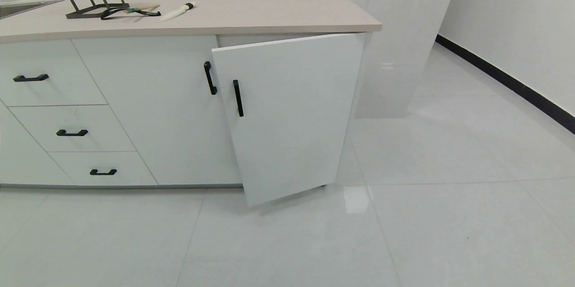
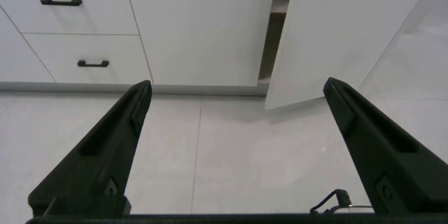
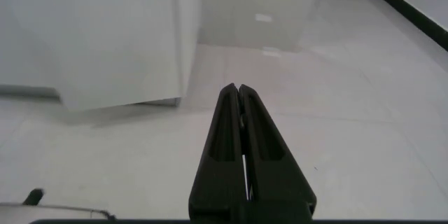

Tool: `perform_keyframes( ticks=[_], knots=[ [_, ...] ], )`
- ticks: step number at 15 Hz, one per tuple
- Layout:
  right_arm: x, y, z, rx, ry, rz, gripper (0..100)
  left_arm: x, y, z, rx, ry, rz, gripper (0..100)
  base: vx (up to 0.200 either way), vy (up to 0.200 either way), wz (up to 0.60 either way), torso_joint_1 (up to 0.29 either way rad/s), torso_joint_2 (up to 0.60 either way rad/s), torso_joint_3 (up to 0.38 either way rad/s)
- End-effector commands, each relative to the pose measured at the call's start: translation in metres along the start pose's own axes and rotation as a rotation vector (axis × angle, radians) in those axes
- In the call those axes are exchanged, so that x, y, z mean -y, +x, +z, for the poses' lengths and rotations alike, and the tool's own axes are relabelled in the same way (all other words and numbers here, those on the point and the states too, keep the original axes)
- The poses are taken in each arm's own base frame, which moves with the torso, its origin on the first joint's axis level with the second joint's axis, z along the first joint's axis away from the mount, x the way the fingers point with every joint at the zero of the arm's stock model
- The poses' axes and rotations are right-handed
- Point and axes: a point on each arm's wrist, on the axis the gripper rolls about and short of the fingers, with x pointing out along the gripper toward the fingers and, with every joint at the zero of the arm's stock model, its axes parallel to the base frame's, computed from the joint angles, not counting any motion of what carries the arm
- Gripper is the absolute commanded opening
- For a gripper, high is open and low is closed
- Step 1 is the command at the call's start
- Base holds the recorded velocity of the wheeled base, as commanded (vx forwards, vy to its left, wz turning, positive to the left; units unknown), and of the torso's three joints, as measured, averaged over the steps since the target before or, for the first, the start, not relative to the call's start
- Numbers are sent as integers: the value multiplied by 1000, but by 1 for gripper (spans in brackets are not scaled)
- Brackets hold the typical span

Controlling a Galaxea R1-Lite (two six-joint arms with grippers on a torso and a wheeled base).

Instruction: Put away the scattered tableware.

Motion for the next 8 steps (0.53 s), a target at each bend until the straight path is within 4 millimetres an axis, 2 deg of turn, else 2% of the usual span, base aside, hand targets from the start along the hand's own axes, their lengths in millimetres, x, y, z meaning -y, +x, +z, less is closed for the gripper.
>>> perform_keyframes(
  ticks=[1,2,8],
  knots=[
    [0,-1,-2,7,10,-9,0,0,0,0,-1,-3,0,100,0,0,0,0,0,0],
    [0,-1,-2,4,27,-8,0,0,0,0,-1,-5,0,100,0,0,0,0,0,0],
    [0,-1,-2,2,67,-6,0,0,0,0,-1,-5,0,100,200,200,0,1,3,0]
  ],
)
